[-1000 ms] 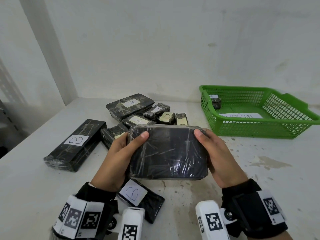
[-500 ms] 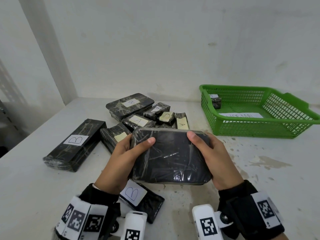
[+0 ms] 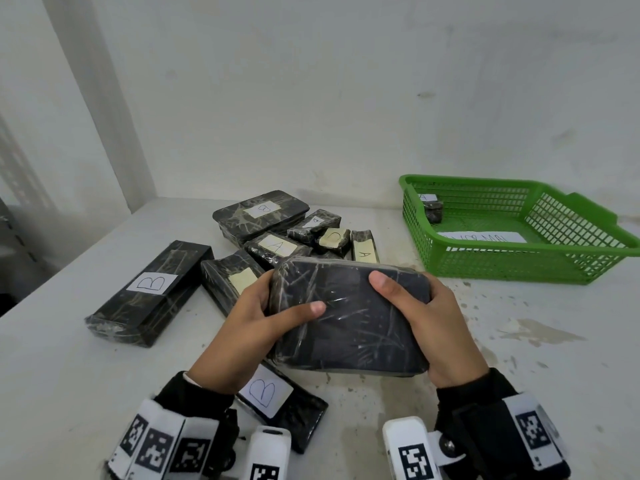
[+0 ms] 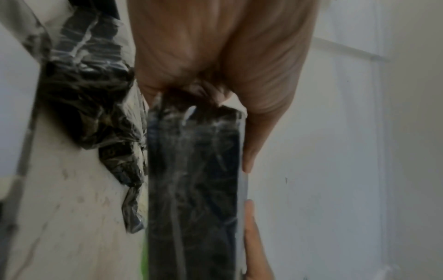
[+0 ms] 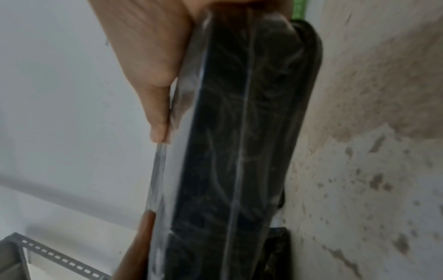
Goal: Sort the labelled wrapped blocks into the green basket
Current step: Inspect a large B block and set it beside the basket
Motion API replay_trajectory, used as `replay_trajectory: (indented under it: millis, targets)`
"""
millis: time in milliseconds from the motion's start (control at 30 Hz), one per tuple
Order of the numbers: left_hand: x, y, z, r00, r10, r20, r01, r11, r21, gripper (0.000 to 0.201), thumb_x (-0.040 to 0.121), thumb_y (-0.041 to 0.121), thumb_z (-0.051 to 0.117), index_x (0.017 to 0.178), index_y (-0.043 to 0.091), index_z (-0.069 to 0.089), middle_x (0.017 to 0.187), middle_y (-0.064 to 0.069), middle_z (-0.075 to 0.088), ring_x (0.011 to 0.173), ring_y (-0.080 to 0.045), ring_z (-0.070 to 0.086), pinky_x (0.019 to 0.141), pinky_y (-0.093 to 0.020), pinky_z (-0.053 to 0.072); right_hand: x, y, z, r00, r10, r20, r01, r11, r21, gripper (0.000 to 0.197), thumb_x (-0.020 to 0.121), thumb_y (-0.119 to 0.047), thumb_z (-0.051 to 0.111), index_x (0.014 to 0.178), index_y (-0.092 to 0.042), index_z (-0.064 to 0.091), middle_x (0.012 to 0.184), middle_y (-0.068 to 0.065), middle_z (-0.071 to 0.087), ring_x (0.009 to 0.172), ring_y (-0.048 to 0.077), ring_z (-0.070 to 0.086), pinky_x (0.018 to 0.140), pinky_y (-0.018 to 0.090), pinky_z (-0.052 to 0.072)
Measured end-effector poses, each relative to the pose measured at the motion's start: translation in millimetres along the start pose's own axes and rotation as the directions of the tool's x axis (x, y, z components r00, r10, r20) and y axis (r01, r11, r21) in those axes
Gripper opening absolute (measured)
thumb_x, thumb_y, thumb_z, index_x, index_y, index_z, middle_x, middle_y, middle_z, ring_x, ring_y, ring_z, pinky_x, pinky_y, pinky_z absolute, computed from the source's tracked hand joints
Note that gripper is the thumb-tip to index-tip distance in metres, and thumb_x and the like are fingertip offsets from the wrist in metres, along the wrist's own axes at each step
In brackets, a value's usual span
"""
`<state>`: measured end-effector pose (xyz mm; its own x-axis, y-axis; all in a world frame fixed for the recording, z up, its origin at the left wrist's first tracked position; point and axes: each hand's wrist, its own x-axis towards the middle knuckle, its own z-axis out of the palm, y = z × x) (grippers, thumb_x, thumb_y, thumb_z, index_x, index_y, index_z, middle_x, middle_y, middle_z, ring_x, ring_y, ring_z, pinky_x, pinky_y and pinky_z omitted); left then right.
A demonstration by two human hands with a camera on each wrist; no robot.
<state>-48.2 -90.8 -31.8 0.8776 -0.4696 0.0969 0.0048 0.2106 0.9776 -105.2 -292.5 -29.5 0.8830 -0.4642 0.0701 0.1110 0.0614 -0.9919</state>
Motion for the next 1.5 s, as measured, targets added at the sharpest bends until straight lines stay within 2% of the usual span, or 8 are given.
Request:
replay_trajectory:
  millis: [233, 467, 733, 933, 1167, 1333, 1400, 1500]
  targets:
    - [2, -1, 1, 1.000, -0.021, 0.000, 0.021, 0.997, -0.076, 0.053, 0.072, 0.013, 0.076, 0.121, 0.004, 0.060, 0.115, -0.012, 0.072, 0.106, -0.030, 0.069, 0.084, -0.035, 0.058, 1, -4, -5, 0.996, 0.020, 0.091, -0.016, 0.999, -0.051, 0.070, 0.046, -0.045, 0.084, 0.106, -0.016, 0.063, 0.098, -0.001, 0.075, 0.087, 0.014, 0.073, 0.071, 0.027, 0.057]
    - [0, 1, -2, 1.000, -0.004, -0.006, 0.004, 0.998, -0.060, 0.071, 0.057, 0.025, 0.083, 0.121, 0.006, 0.059, 0.115, -0.012, 0.072, 0.106, -0.029, 0.069, 0.086, -0.036, 0.058, 0, -2, -5, 0.996, -0.013, 0.090, 0.019, 0.997, -0.069, 0.064, 0.048, -0.038, 0.085, 0.105, -0.017, 0.063, 0.094, -0.004, 0.076, 0.085, 0.013, 0.074, 0.071, 0.026, 0.057]
    - [1, 2, -2, 1.000, -0.008, -0.030, 0.005, 0.996, -0.085, 0.054, 0.069, 0.008, 0.075, 0.120, 0.004, 0.059, 0.112, -0.013, 0.073, 0.104, -0.029, 0.070, 0.080, -0.032, 0.059, 1, -1, -8, 0.979, 0.009, 0.205, 0.019, 0.991, -0.130, 0.094, 0.041, -0.043, 0.097, 0.119, -0.024, 0.049, 0.109, -0.005, 0.071, 0.098, 0.009, 0.070, 0.085, 0.030, 0.056]
    - [-1, 6, -3, 0.999, 0.025, -0.039, -0.029, 0.994, -0.108, 0.066, 0.060, 0.025, 0.079, 0.120, 0.005, 0.060, 0.113, -0.012, 0.073, 0.102, -0.026, 0.071, 0.075, -0.025, 0.057, -1, -1, -6, 0.980, -0.051, 0.190, 0.076, 0.989, -0.129, 0.083, 0.046, -0.029, 0.088, 0.119, -0.020, 0.049, 0.109, -0.004, 0.070, 0.095, 0.005, 0.070, 0.085, 0.027, 0.056]
    - [0, 7, 0, 0.997, 0.049, -0.063, -0.057, 0.990, -0.127, 0.044, 0.076, 0.004, 0.071, 0.118, 0.003, 0.060, 0.111, -0.014, 0.073, 0.097, -0.025, 0.072, 0.071, -0.025, 0.058, -3, -3, -5, 0.974, -0.089, 0.208, 0.095, 0.995, -0.020, 0.068, 0.063, -0.046, 0.080, 0.124, -0.034, 0.054, 0.116, -0.006, 0.070, 0.104, 0.009, 0.068, 0.088, 0.030, 0.055]
    - [-3, 8, 2, 0.989, 0.126, -0.076, -0.132, 0.988, -0.079, 0.049, 0.071, 0.003, 0.066, 0.119, 0.006, 0.059, 0.111, -0.012, 0.073, 0.100, -0.023, 0.071, 0.075, -0.024, 0.057, -1, 0, -3, 0.975, -0.106, 0.198, 0.109, 0.994, -0.005, 0.061, 0.073, -0.034, 0.074, 0.130, -0.032, 0.052, 0.111, -0.004, 0.073, 0.103, 0.012, 0.069, 0.088, 0.033, 0.056]
    - [-3, 8, 2, 0.985, 0.159, -0.071, -0.163, 0.985, -0.061, 0.051, 0.071, 0.002, 0.066, 0.121, 0.007, 0.059, 0.112, -0.010, 0.073, 0.105, -0.023, 0.070, 0.078, -0.023, 0.056, 0, 0, -3, 0.975, -0.101, 0.199, 0.102, 0.995, 0.005, 0.062, 0.072, -0.039, 0.073, 0.130, -0.033, 0.052, 0.111, -0.005, 0.073, 0.105, 0.011, 0.069, 0.088, 0.030, 0.055]
    - [-3, 9, -1, 0.974, 0.213, -0.072, -0.217, 0.974, -0.067, 0.061, 0.071, -0.003, 0.075, 0.127, 0.009, 0.055, 0.119, -0.009, 0.070, 0.112, -0.022, 0.066, 0.084, -0.023, 0.055, 0, -3, -3, 0.974, -0.019, 0.225, 0.023, 1.000, -0.014, 0.066, 0.065, -0.074, 0.064, 0.122, -0.042, 0.054, 0.119, -0.013, 0.068, 0.111, 0.005, 0.064, 0.085, 0.031, 0.054]
